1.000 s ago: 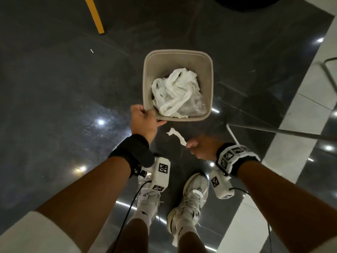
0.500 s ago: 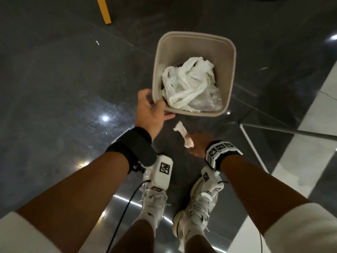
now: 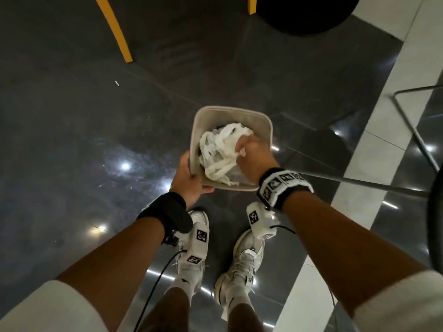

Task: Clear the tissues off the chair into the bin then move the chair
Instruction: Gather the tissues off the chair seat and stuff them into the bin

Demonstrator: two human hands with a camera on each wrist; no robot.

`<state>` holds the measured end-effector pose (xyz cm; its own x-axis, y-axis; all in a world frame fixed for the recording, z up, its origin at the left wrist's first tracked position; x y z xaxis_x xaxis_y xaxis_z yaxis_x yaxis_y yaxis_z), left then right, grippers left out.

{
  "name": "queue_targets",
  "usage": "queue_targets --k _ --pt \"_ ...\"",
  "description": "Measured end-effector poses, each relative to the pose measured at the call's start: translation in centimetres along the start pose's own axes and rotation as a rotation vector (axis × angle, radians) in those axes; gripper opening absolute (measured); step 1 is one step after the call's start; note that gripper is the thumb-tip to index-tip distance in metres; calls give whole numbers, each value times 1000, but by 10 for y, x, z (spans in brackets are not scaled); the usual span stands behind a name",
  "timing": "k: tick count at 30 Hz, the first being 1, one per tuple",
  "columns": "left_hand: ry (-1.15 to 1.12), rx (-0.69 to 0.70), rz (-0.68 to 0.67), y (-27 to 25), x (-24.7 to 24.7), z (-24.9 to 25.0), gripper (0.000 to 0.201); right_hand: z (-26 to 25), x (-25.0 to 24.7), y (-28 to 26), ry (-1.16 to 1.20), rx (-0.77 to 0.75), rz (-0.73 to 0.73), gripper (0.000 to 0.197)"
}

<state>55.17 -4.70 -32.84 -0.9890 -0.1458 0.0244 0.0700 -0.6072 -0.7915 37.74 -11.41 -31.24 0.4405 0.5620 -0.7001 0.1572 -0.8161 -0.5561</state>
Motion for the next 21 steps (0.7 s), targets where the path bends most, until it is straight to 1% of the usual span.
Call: queue_targets --k 1,2,3,4,5,7,8,10,12,13,15,16,19,21 --pt "34 -9 -11 -2 2 -4 59 5 10 -3 -140 53 -171 27" --pt "69 -13 -29 -6 7 -6 59 11 17 -9 -248 98 -322 35" --pt "104 -21 -47 -9 10 -9 58 17 23 -18 -300 142 -422 45" --pt "136 -37 -66 -12 14 -12 56 23 25 -26 -300 181 -463 51" --pt "158 -60 -76 -12 16 -16 54 28 24 -34 -282 213 -466 55" --pt "253 -84 -64 -14 18 -17 48 38 22 -47 -246 236 -436 64" --pt "353 -81 -35 -14 19 -13 47 39 16 -56 -224 239 -427 69" --pt "604 -72 60 -15 20 4 62 34 -4 -73 -169 213 -382 77" --pt "720 -59 136 -26 28 40 70 19 -35 -89 -76 178 -343 79" --pt "747 -18 149 -33 35 62 70 11 -53 -96 -21 164 -309 75" --pt "807 90 148 -52 54 108 69 2 -90 -112 76 178 -250 58" --pt "848 148 125 -61 65 130 66 2 -109 -123 124 205 -227 49" --pt "920 283 -6 -99 113 190 49 16 -174 -165 274 256 -112 34" --pt "985 385 -93 -123 159 221 36 40 -221 -192 374 290 2 28"
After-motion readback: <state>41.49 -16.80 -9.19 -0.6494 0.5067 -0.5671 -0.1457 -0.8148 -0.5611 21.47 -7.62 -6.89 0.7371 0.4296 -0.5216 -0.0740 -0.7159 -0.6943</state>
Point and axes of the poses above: each hand's wrist, its own y-axis towards the middle knuckle, its own x-axis out of the palm, z = x × y, the point moved 3 cm from there along y, towards the middle knuckle, and after that the axes turned 4 degrees about -y, right-handed, at the moved point
